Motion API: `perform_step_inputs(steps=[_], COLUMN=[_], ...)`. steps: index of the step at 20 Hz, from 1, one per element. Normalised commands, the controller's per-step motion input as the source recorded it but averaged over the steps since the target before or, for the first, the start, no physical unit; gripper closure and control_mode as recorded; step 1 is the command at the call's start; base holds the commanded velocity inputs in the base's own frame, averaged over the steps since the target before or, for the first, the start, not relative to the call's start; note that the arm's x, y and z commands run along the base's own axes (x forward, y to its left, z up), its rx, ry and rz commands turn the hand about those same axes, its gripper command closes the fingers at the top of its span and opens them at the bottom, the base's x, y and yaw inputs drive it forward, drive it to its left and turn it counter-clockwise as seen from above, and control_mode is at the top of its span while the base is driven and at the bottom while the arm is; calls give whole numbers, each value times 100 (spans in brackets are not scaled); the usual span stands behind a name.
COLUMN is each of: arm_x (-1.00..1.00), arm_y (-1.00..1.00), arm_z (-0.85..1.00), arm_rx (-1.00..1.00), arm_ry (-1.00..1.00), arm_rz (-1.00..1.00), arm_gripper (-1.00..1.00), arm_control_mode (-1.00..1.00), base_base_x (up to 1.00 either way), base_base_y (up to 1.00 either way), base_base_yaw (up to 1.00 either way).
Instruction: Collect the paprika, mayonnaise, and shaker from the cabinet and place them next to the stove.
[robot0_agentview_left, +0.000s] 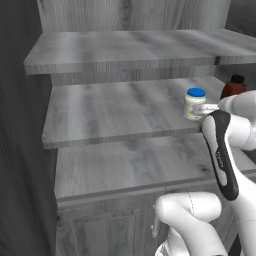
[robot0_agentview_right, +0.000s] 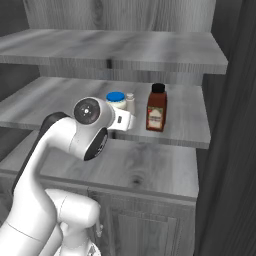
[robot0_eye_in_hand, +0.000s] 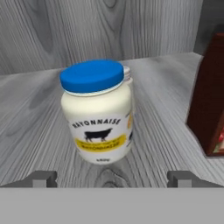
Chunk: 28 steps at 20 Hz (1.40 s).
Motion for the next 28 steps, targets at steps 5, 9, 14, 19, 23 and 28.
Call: perform_step_inputs(steps=[5, 9, 14, 19, 23, 28], arm_x=[16, 14, 4, 7, 11, 5], arm_y=[1, 0, 4, 2, 3, 0], arm_z=[6, 16, 10, 2, 0, 0], arm_rx=[0, 0, 0, 0, 0, 0], arm_ry=[0, 0, -2, -6, -9, -8], arm_rz=[-1, 0, 0, 0, 0, 0], arm_gripper=[-100, -100, -100, -100, -100, -100], arm_control_mode=[-100, -100, -100, -100, -100, -100], base_base_x=[0, 0, 0, 0, 0, 0], base_base_y=[0, 0, 0, 0, 0, 0], base_base_yaw=[0, 0, 0, 0, 0, 0])
